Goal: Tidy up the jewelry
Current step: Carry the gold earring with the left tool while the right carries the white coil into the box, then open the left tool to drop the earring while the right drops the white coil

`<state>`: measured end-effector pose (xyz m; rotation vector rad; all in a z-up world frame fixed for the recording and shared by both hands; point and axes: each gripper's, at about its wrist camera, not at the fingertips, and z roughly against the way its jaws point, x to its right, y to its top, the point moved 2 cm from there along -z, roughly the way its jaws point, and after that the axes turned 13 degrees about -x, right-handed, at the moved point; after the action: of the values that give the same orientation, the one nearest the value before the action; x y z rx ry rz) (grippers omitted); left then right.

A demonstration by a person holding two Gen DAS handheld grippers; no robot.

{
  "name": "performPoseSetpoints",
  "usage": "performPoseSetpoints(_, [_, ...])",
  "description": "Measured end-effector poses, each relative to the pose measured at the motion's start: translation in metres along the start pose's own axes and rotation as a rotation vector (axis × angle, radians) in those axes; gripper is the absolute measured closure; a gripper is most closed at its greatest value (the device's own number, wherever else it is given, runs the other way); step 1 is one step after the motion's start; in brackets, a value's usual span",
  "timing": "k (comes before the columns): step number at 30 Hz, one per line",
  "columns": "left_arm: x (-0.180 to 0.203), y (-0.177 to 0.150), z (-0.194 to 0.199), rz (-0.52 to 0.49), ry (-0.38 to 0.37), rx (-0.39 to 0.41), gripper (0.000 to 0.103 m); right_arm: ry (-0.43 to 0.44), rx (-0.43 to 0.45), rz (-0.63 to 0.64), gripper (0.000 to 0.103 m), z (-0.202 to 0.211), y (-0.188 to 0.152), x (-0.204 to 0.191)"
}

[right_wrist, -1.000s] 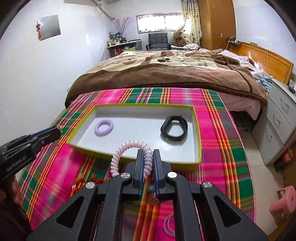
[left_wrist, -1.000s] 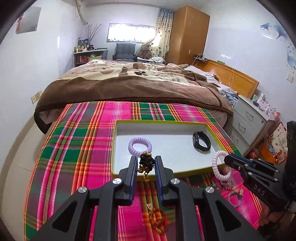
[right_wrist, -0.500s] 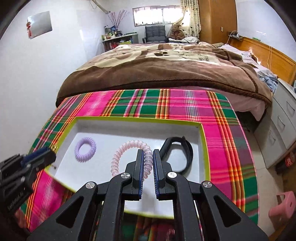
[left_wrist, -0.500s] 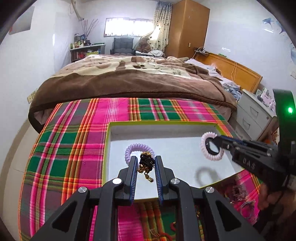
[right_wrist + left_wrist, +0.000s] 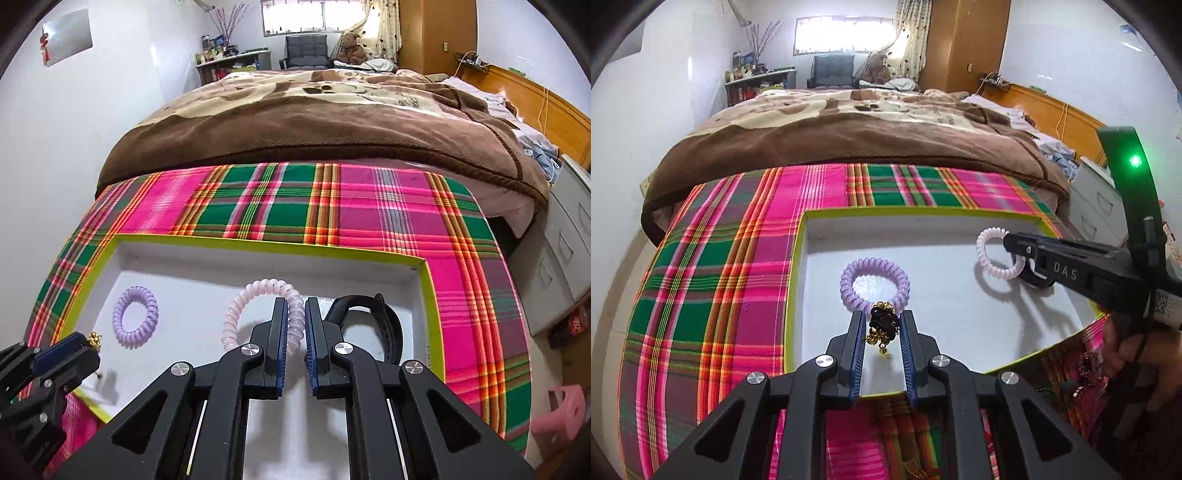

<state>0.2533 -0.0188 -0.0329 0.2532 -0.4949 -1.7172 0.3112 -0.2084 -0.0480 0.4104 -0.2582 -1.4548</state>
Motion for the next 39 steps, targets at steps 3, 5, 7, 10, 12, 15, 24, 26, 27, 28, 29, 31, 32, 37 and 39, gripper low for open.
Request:
performPoseSetpoints(3, [0.001, -0.002, -0.007, 0.001, 0.001, -0.022, 0.084, -0.005, -0.011, 0.008, 0.093, -0.005, 0.002, -0.001])
performPoseSetpoints(5, [-0.001, -0.002, -0.009, 0.008, -0.005, -0.031, 0.084, -0.007, -0.014, 0.005, 0.093, -0.007, 0.003, -0.002])
performPoseSetpoints(7, [-0.001, -0.003, -0.012, 0.006, 0.001, -0.04, 0.084, -0.006, -0.016, 0.006, 0.093, -0.008, 0.003, -0.002])
performPoseSetpoints(10, [-0.002, -0.002, -0.013, 0.01, 0.009, -0.043, 0.084, -0.018, -0.019, 0.018, 0.093, -0.01, 0.004, -0.005])
performPoseSetpoints(12, [-0.003, -0.002, -0.014, 0.012, 0.007, -0.045, 0.084, -0.03, -0.019, 0.021, 0.093, -0.01, 0.004, -0.005])
performPoseSetpoints(15, [-0.003, -0.001, -0.015, 0.018, 0.011, -0.044, 0.084, -0.03, -0.02, 0.024, 0.093, -0.011, 0.005, -0.007])
performPoseSetpoints(24, [-0.002, -0.001, -0.017, 0.018, 0.019, -0.046, 0.084, -0.052, -0.029, 0.036, 0.093, -0.015, 0.005, -0.008])
performPoseSetpoints(26, [-0.003, -0.001, -0.017, 0.021, 0.019, -0.048, 0.084, -0.054, -0.03, 0.038, 0.093, -0.016, 0.006, -0.01])
performPoseSetpoints(27, [-0.003, -0.001, -0.017, 0.02, 0.021, -0.047, 0.084, -0.053, -0.029, 0.037, 0.093, -0.016, 0.006, -0.01])
performPoseSetpoints(28, [-0.002, -0.002, -0.016, 0.021, 0.023, -0.047, 0.084, -0.052, -0.029, 0.036, 0.093, -0.016, 0.006, -0.01])
performPoseSetpoints(29, [-0.002, -0.001, -0.016, 0.022, 0.023, -0.047, 0.084, -0.051, -0.029, 0.036, 0.093, -0.017, 0.006, -0.01])
performPoseSetpoints(31, [-0.002, -0.001, -0.016, 0.023, 0.024, -0.047, 0.082, -0.053, -0.028, 0.036, 0.093, -0.017, 0.005, -0.012])
performPoseSetpoints(32, [-0.002, -0.001, -0.016, 0.023, 0.022, -0.047, 0.079, -0.051, -0.028, 0.038, 0.093, -0.017, 0.005, -0.012])
performPoseSetpoints(37, [-0.002, -0.001, -0.013, 0.028, 0.024, -0.045, 0.075, -0.05, -0.019, 0.045, 0.087, -0.015, 0.003, -0.013])
performPoseSetpoints(39, [-0.002, -0.002, -0.012, 0.027, 0.023, -0.043, 0.073, -0.04, -0.013, 0.045, 0.081, -0.013, 0.003, -0.013])
